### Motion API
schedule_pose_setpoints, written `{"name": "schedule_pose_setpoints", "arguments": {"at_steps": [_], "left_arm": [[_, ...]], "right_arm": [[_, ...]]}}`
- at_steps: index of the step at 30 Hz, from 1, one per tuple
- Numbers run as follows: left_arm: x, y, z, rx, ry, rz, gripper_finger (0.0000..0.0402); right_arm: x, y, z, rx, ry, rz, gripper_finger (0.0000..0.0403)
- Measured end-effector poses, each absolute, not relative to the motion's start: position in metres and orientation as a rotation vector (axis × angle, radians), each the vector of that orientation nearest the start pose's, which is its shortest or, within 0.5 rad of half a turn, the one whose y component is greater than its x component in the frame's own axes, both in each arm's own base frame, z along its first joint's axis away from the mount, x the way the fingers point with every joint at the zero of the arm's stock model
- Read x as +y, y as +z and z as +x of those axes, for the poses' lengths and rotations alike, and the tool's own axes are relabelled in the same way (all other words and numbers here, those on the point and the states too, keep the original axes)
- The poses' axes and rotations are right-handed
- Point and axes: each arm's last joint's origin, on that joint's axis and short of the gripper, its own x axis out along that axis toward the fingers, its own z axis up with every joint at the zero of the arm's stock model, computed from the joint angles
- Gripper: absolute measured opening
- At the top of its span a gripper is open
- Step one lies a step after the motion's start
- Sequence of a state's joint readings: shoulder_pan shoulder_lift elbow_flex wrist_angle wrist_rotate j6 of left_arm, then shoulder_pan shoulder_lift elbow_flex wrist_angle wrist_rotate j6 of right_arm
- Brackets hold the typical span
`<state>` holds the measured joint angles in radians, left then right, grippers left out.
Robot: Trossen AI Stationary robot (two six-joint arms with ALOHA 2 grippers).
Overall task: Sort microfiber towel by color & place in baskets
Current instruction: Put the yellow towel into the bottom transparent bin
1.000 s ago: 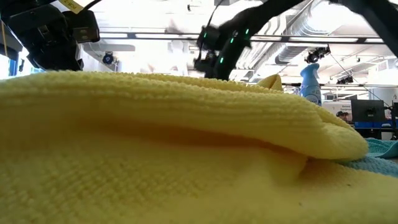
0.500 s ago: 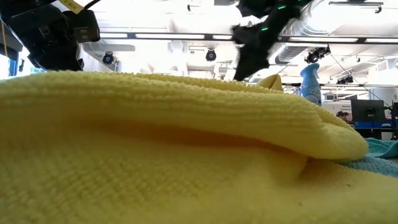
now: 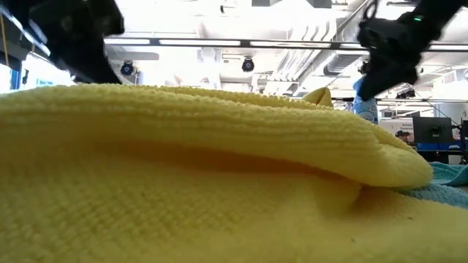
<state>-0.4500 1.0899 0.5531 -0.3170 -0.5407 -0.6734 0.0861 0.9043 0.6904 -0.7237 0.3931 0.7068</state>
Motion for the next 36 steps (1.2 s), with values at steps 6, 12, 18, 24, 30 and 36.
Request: {"name": "schedule_pose_setpoints", "arguments": {"at_steps": [6, 12, 18, 24, 30, 36], "left_arm": [[-0.088, 0.225, 0.212, 0.625, 0.279, -0.178, 0.0101], [-0.112, 0.249, 0.26, 0.659, 0.24, -0.063, 0.0101], [-0.142, 0.246, 0.307, 0.808, 0.197, -0.02, 0.0101], [-0.169, 0.221, 0.34, 0.953, 0.118, -0.003, 0.0101], [-0.183, 0.187, 0.36, 1.083, 0.035, -0.039, 0.0101], [-0.187, 0.154, 0.366, 1.187, 0.013, -0.049, 0.0101]], "right_arm": [[0.021, 0.214, 0.147, 0.76, -0.608, 0.469, 0.0113], [0.031, 0.195, 0.141, 0.764, -0.655, 0.481, 0.0113], [0.038, 0.185, 0.138, 0.778, -0.674, 0.494, 0.0113], [0.047, 0.179, 0.14, 0.759, -0.692, 0.446, 0.0113], [0.051, 0.178, 0.141, 0.758, -0.672, 0.429, 0.0113], [0.052, 0.179, 0.142, 0.752, -0.662, 0.443, 0.0113]]}}
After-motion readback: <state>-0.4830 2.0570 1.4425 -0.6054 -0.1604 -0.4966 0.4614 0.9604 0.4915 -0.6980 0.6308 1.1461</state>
